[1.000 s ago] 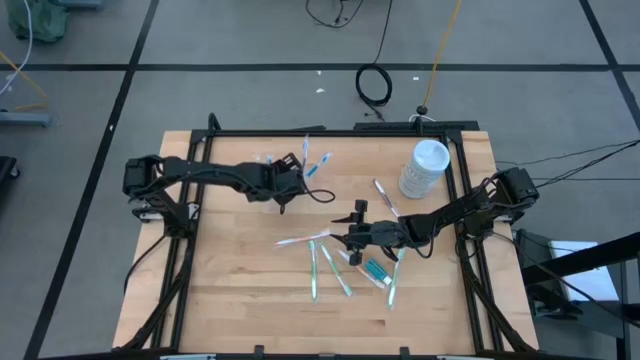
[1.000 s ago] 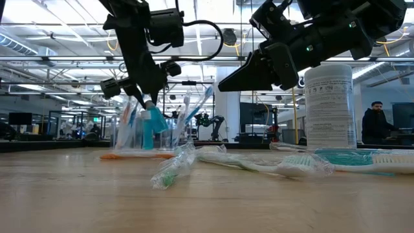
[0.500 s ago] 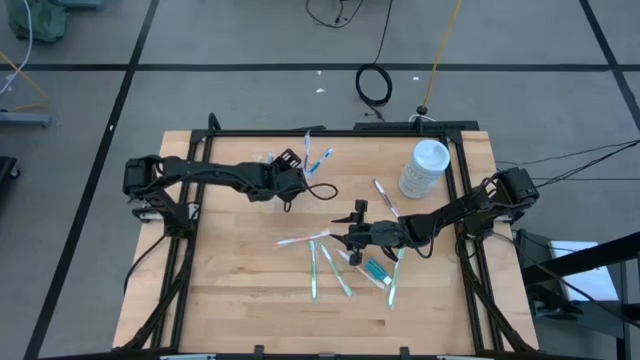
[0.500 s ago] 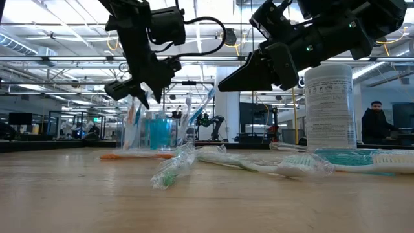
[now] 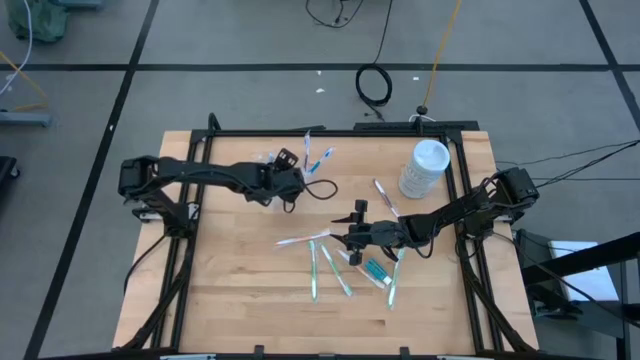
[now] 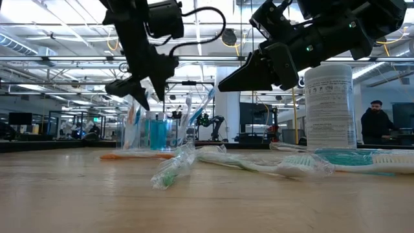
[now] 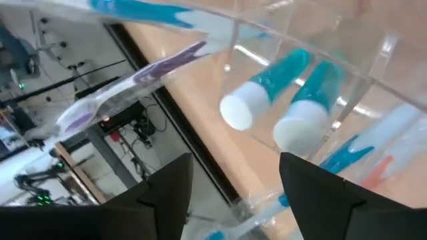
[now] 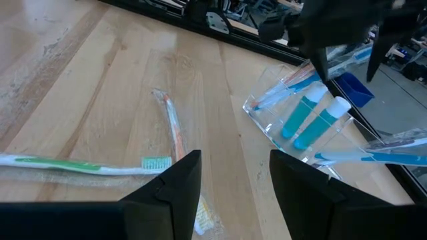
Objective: Pick & Place toothbrushing station
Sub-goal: Put the left green toothbrush into the transparent organizer
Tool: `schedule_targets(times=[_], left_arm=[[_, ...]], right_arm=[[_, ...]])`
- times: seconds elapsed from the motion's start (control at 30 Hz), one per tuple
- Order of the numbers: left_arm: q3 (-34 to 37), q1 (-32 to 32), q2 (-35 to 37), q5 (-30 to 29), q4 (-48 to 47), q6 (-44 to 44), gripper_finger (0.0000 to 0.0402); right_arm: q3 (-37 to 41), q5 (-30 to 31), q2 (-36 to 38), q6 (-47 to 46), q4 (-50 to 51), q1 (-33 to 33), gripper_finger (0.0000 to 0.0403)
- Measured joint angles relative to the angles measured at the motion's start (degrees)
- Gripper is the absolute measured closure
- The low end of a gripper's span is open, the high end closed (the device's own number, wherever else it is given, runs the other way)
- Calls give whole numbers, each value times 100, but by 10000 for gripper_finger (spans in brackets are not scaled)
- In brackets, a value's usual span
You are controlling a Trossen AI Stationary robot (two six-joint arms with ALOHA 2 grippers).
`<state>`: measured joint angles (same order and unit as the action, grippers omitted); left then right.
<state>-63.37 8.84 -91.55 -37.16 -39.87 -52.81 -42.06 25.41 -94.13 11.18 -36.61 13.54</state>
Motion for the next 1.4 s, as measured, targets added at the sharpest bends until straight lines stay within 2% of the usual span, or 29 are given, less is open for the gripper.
schedule_targets(times=[0.2, 0.3, 0.4, 0.57, 0.73, 0.87, 1.0, 1.13, 1.2, 1.27, 1.33, 1.4], left_arm=[[0, -98, 642, 19, -40, 740, 172], [0, -205, 1106, 204, -63, 1588, 172], [0, -263, 1674, 672, -116, 2761, 172], [-7, -231, 2619, 1840, -526, 4519, 172], [13, -273, 3357, 2534, -1089, 5703, 172], [301, -528, 3678, 2887, -858, 6455, 172], [972, -982, 3726, 3413, 65, 6721, 172], [1954, -1471, 3603, 3608, 2087, 6959, 172], [2410, -1664, 3334, 3541, 3202, 6943, 172], [2701, -1787, 2983, 3487, 3902, 6770, 172], [2727, -1830, 2479, 3386, 4415, 6733, 172], [2647, -1805, 1952, 3327, 4446, 6882, 172]], right_arm=[[0, 0, 0, -2, -61, 0, 234], [0, 0, -2, -145, -257, -4, 234], [-7, 1, -2, -504, -306, -4, 234], [-7, 3, -2, -888, -303, -4, 234], [-7, 2, -22, -1285, -238, -4, 225], [-5, 2, -24, -1593, 4, -4, 220], [-4, 2, -24, -1892, 232, -4, 224], [-4, 0, -24, -2077, 357, -4, 230], [-4, 0, -24, -2083, 365, -4, 231], [-4, 0, -22, -2083, 382, -4, 231], [-4, 0, -22, -2081, 386, -4, 231], [-4, 2, -22, -2036, 388, -4, 231]])
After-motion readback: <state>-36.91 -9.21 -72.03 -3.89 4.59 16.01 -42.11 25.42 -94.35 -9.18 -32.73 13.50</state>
